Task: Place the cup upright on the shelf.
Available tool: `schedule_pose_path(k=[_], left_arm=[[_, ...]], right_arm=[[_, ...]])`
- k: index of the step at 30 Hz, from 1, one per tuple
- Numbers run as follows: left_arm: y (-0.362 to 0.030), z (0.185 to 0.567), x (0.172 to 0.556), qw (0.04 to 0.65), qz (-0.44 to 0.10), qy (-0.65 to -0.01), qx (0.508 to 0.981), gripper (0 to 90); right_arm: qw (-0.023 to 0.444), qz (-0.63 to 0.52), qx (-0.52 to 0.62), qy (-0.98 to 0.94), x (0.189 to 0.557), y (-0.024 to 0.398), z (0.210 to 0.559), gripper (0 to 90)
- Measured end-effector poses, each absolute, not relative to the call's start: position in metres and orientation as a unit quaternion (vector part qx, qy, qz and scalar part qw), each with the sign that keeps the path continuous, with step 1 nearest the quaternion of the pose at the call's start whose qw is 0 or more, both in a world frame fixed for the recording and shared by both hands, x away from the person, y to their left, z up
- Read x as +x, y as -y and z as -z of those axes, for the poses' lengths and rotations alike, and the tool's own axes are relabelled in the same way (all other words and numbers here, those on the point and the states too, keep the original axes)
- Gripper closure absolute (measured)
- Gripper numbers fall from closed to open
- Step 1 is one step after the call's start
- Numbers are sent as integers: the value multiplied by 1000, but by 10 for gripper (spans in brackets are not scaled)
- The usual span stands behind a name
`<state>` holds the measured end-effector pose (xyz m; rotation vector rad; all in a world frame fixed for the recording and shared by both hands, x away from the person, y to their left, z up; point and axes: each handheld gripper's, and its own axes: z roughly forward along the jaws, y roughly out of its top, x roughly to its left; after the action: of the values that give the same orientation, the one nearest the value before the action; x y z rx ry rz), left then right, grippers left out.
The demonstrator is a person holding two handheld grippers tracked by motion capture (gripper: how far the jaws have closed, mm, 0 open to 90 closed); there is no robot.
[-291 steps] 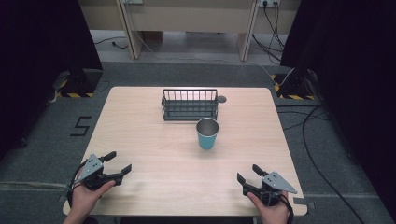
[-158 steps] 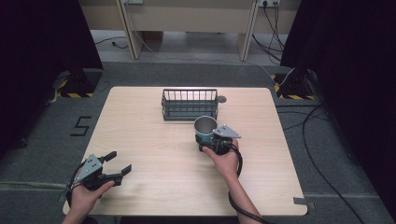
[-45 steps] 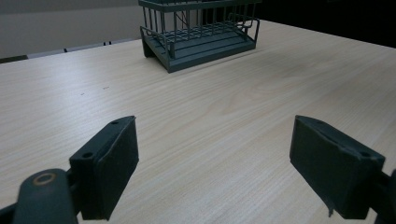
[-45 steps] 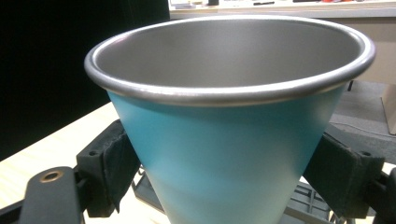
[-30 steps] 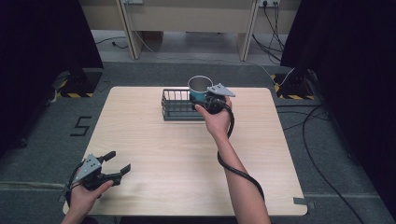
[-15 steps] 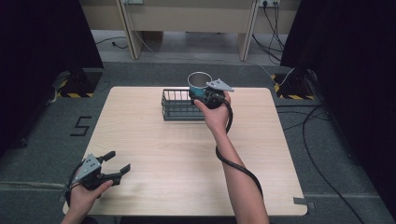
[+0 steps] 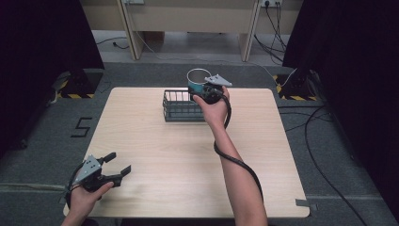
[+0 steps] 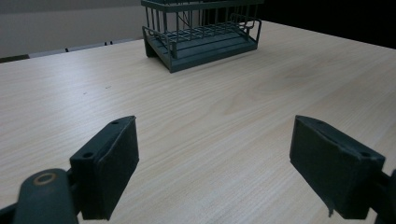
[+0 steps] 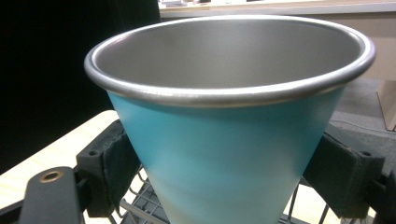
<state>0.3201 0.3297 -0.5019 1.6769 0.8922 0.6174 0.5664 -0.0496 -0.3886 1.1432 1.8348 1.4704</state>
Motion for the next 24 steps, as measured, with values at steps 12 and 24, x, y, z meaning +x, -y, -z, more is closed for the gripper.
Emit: schedule_pose_path(k=[12,24], left_arm=[[-329,502,320,541,-262,-374,707,151],[-329,502,320,541,-261,-374,706,151]], right_arm=[[254,-538,434,-676,578,46,393,180],[247,-533,442,-678,588,38,399,180]])
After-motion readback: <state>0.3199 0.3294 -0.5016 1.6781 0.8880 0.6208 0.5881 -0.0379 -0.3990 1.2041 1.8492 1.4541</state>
